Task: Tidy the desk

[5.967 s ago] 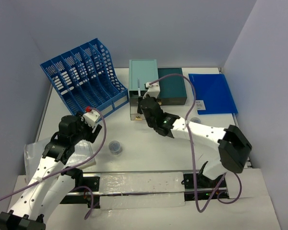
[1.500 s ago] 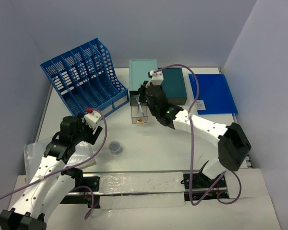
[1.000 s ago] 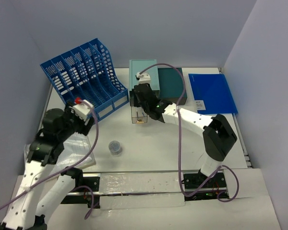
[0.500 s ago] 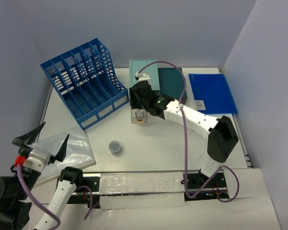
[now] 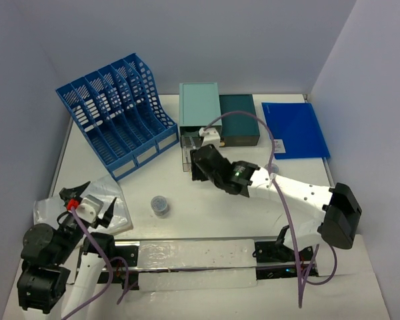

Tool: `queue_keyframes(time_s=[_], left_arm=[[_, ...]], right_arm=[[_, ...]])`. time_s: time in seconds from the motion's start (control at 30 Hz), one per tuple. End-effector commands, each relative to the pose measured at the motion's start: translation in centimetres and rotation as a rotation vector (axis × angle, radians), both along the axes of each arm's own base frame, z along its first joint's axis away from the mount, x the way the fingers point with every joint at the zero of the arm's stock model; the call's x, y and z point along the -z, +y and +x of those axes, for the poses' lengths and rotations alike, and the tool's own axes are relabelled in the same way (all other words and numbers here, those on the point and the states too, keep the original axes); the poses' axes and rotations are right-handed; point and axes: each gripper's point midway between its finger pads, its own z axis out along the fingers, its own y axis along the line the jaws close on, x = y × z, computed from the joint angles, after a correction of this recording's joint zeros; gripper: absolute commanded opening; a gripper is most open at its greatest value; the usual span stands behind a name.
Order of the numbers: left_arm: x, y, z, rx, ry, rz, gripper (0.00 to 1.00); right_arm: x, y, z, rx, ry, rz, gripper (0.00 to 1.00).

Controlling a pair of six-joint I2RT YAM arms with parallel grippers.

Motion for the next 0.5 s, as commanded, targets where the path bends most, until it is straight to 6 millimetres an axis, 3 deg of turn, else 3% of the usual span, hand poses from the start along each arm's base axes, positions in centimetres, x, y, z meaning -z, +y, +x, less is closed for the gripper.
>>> queue_keyframes(time_s=[0.0, 0.2, 0.47], left_arm=[[-0.4, 0.0, 0.6, -0.019, -0.024, -0.037, 0.91], [-0.3, 1.5, 1.7, -0.127, -0.035, -0.083, 0.9], [-1.0, 1.3, 1.1, -0.108, -0.061, -0.084, 0.91]], right_arm=[[0.3, 1.0, -1.0, 0.072, -0.014, 0.12, 0.5], [2.4, 1.8, -0.3, 0.123, -0.006, 0.157, 0.43], [2.7, 2.4, 2.4, 0.198, -0.06, 0.131, 0.4]])
